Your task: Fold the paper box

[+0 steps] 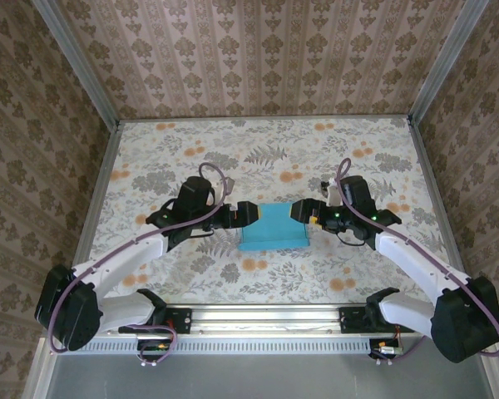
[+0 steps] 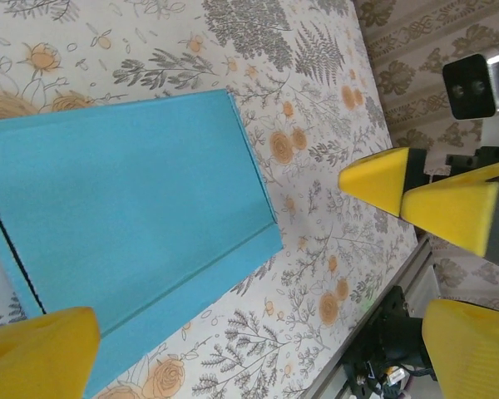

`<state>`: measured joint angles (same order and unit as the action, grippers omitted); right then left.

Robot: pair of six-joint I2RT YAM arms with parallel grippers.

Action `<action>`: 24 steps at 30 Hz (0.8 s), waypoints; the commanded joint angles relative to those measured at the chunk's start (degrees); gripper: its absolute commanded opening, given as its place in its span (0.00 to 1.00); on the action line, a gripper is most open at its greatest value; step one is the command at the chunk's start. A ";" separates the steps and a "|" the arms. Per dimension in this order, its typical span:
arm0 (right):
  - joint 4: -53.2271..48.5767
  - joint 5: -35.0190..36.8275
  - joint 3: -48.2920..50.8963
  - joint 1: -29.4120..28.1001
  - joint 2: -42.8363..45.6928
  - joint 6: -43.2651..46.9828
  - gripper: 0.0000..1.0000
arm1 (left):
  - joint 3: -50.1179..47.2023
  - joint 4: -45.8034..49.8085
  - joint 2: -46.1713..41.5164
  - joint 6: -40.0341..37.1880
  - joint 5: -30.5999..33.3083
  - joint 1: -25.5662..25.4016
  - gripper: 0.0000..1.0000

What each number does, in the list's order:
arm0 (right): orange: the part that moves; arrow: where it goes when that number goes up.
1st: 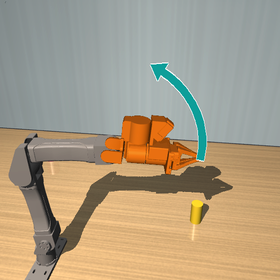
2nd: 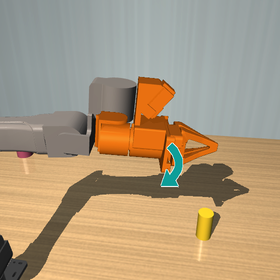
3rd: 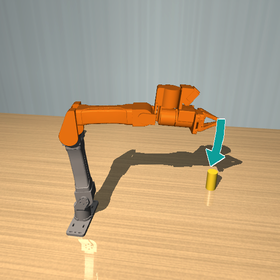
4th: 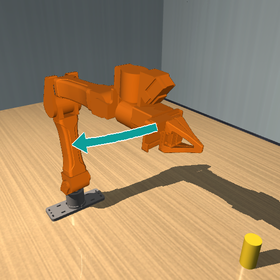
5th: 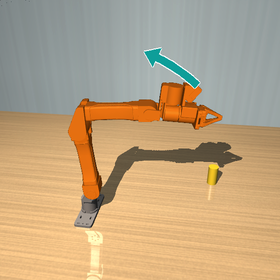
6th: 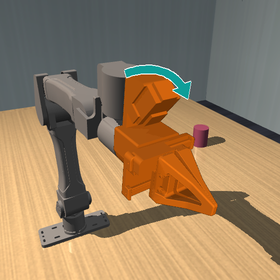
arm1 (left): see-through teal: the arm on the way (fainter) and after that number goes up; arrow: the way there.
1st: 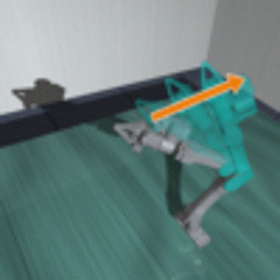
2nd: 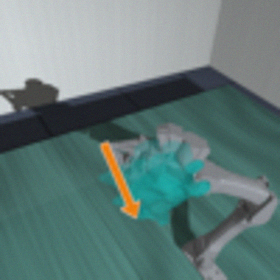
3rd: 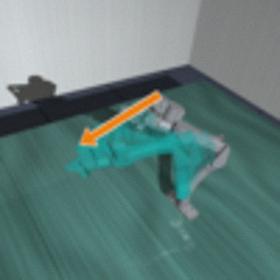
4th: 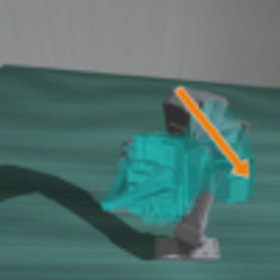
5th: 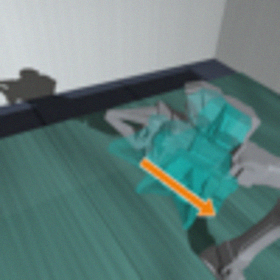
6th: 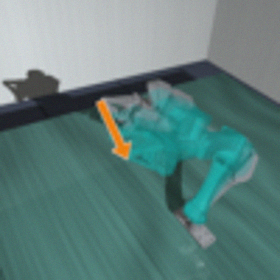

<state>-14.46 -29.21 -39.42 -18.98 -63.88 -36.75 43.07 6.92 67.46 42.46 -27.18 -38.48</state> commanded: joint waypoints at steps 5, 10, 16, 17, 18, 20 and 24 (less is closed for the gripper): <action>-3.47 1.73 -0.54 -0.70 -0.22 1.27 1.00 | 0.40 6.44 -0.92 0.07 2.84 0.42 1.00; -2.95 2.05 0.46 -0.76 -3.66 4.14 1.00 | -3.23 4.39 -1.06 1.31 3.00 -0.17 1.00; -0.17 2.23 1.15 -0.72 -8.68 5.92 1.00 | -6.22 -0.74 1.26 1.38 3.32 -0.34 1.00; 0.21 2.23 1.08 -0.70 -9.65 6.24 1.00 | -6.62 -2.49 2.09 1.31 3.19 -0.28 1.00; 0.75 2.38 1.06 -0.75 -10.38 6.34 1.00 | -6.84 -3.68 2.83 1.39 3.10 -0.35 1.00; 1.37 2.70 0.92 -0.74 -11.90 6.51 1.00 | -7.12 -6.27 4.69 1.14 3.19 -0.29 1.00; 2.97 3.11 1.26 -0.71 -13.99 6.27 1.00 | -6.95 -9.60 8.02 1.45 3.28 -0.19 1.00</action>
<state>-13.43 -27.22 -38.83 -19.40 -76.88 -31.44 36.49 2.13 74.24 42.98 -24.16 -38.59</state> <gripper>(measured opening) 0.999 0.997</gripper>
